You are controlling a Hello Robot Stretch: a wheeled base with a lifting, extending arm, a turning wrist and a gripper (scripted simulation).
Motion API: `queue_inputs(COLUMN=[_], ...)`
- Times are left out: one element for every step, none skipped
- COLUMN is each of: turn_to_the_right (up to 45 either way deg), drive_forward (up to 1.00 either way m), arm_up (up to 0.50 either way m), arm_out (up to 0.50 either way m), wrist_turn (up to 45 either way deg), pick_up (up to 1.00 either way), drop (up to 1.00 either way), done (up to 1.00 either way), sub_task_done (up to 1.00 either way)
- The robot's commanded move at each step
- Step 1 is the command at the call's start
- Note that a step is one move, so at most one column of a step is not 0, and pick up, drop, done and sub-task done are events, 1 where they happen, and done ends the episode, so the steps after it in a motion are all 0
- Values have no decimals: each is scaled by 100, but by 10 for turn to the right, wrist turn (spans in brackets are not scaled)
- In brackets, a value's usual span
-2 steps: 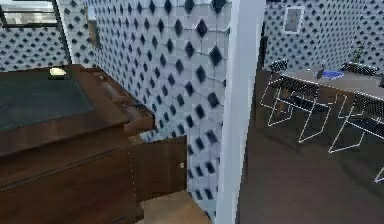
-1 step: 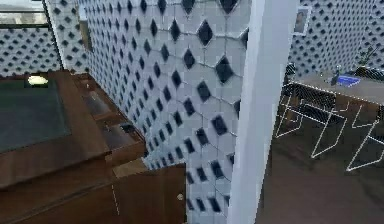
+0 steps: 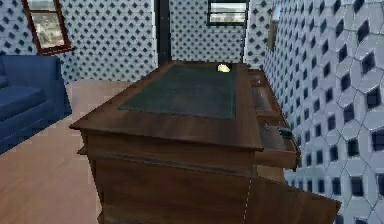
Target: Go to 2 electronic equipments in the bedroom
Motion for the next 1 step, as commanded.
queue_inputs(turn_to_the_right=[-270], drive_forward=[0], arm_up=[0], arm_out=[0], wrist_turn=[0], pick_up=[0], drop=[0], done=[0], sub_task_done=[0])
